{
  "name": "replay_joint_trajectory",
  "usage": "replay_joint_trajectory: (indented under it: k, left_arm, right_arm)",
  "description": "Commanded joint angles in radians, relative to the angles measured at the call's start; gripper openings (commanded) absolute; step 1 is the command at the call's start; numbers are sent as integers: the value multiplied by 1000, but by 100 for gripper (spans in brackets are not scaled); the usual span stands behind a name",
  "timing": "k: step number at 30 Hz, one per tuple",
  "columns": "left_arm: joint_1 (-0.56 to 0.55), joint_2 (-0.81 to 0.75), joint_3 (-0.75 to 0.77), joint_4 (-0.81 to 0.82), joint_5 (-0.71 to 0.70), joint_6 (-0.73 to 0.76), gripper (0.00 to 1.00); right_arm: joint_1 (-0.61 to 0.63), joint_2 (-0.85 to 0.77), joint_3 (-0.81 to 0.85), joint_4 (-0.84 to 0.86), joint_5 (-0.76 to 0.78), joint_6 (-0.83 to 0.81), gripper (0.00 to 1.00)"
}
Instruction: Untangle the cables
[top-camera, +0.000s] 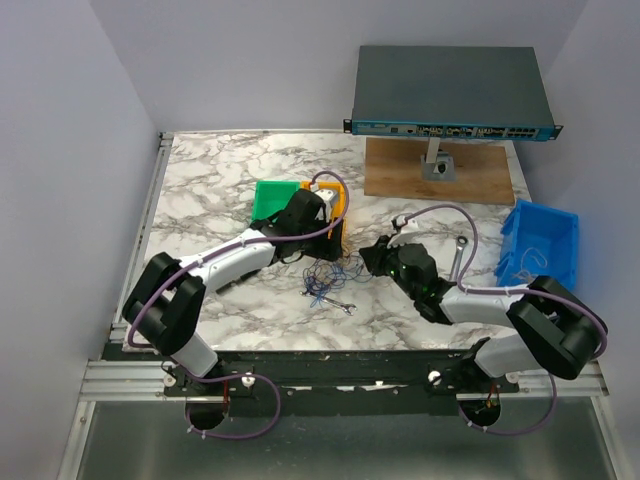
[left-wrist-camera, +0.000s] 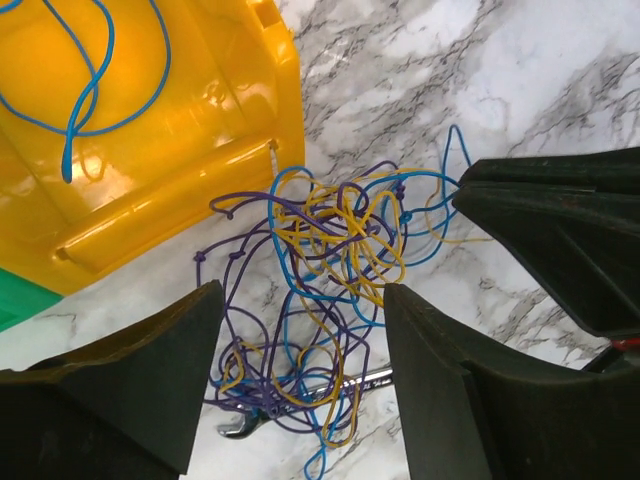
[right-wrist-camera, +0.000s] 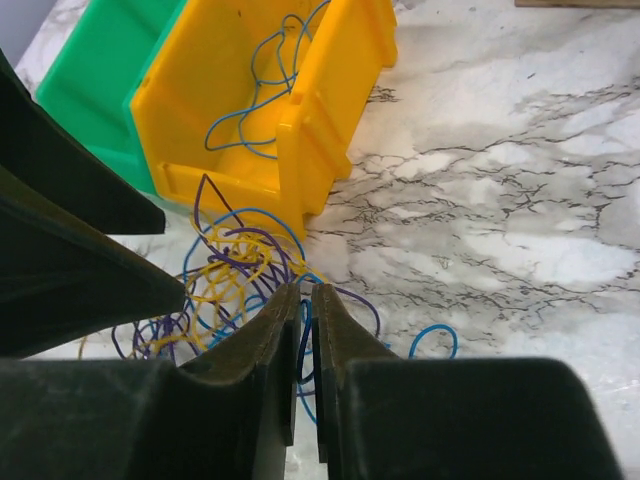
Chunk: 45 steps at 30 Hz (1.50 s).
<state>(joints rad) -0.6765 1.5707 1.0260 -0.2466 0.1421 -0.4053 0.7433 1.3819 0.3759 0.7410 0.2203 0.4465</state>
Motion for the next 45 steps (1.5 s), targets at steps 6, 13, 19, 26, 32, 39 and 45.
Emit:
replay_joint_trajectory:
  k: [6,13,19,26,32,39,45]
  left_arm:
    - [-21,21,-13,187,68,-70,51]
    - [-22,48,-57,239,106,-99,0]
    - [-22,-59,-171,290,43,-124,0]
    - [-37,-164,-207,217,-10,-82,11]
    - [-108,-165,-153,83,-134,-21,56]
    - [-133,-102,-94,55,-73,7,70]
    - [-135,56,11,7,-96,33,47]
  right_arm:
    - [4,-12,22,-41,81,16,1]
    - [4,-19,50,-158,311,69,1]
    - [3,-40,75,-327,596,184,1]
    - [4,-45,68,-295,533,155,1]
    - [2,-22,80,-288,495,129,1]
    - [4,-24,76,-269,475,116,1]
    - [4,-31,68,-255,464,110,1]
